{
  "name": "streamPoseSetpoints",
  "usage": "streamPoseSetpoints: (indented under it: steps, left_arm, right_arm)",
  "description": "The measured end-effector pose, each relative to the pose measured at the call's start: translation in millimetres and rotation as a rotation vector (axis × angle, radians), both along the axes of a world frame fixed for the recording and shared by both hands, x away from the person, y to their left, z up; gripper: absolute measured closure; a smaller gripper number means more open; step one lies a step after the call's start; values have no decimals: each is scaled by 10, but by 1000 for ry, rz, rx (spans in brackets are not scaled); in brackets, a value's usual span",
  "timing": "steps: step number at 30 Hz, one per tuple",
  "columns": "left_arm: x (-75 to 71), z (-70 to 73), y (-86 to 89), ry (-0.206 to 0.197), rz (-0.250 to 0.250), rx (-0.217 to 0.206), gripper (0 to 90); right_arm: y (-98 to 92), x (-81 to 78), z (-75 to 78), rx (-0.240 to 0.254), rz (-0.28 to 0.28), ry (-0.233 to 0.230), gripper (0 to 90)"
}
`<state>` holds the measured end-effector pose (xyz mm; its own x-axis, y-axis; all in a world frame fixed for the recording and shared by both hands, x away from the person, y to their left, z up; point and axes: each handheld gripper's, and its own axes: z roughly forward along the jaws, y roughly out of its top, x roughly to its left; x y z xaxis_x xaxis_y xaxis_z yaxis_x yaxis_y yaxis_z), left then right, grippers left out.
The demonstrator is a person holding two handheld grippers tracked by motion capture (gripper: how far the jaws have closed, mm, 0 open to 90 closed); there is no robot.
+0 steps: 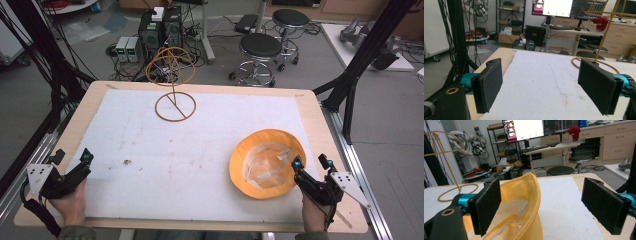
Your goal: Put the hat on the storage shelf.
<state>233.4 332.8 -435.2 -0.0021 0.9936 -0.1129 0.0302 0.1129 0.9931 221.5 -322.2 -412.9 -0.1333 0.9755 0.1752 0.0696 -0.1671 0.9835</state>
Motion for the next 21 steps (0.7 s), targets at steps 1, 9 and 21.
streamPoseSetpoints:
  steps: [1,9,21]
  left_arm:
    - [3,-2,1,-1,-6,-2,203]
    - [9,-4,-7,-2,-16,-1,203]
    - [9,-5,-5,-3,-11,2,203]
  right_arm:
    - [10,2,7,4,12,10,161]
    - [77,22,24,17,54,65,168]
    - [96,55,12,60,56,159,181]
